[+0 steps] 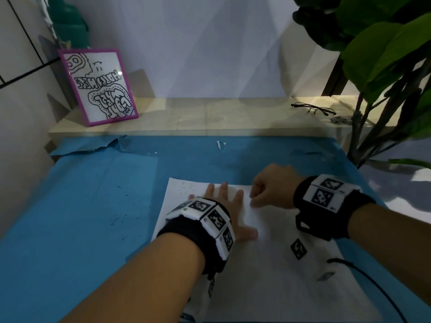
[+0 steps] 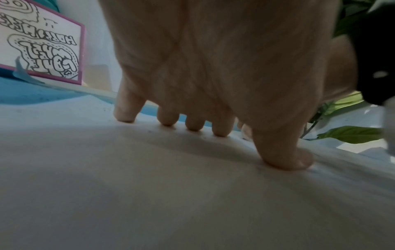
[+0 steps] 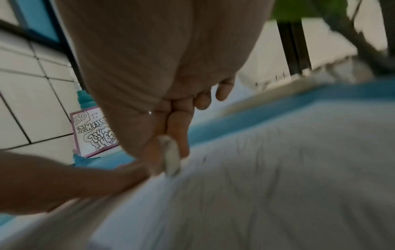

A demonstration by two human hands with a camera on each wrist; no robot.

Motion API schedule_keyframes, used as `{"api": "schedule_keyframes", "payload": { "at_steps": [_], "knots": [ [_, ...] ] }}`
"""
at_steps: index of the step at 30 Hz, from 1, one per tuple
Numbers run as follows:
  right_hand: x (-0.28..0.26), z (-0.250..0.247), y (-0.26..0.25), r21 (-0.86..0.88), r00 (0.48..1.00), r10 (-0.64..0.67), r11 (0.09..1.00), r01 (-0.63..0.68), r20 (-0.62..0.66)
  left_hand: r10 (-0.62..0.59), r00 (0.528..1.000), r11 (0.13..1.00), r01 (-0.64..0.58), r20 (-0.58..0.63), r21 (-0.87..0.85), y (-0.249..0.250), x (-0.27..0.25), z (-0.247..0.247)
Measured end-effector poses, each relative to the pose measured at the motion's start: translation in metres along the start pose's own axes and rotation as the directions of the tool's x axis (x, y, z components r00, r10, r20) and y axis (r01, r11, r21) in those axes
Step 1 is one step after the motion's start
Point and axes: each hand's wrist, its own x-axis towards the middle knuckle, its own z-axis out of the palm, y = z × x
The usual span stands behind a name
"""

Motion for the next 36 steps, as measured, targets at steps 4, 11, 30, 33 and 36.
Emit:
{"api": "schedule_keyframes", "payload": {
  "at_steps": [4,11,30,33,36],
  "knots": [
    [0.005,-0.008,0.009,-0.090,0.992,0.090,0.991,-0.098,-0.086,0.000,1.000,1.000,0.000,-0.014,0.008,0.000,0.001,0.003],
    [0.000,-0.003,0.002,0.116,0.997,0.069,0.991,-0.071,0.021,0.006,1.000,1.000,-0.006,-0.011,0.002,-0.002,0.003,0.003],
    [-0.034,0.055,0.024,0.935,0.754,0.646,-0.327,0.137,0.115,0.213,0.975,0.958,-0.195,-0.066,0.210,0.033,-0.005,-0.008],
    [-0.036,0.060,0.028,0.861,0.781,0.616,-0.446,0.243,0.099,0.446,0.894,0.865,-0.439,0.028,0.245,0.052,0.000,0.007],
    [-0.035,0.061,0.028,0.889,0.783,0.618,-0.397,0.228,0.075,0.402,0.915,0.892,-0.383,-0.036,0.242,0.036,0.021,0.004]
  ]
}}
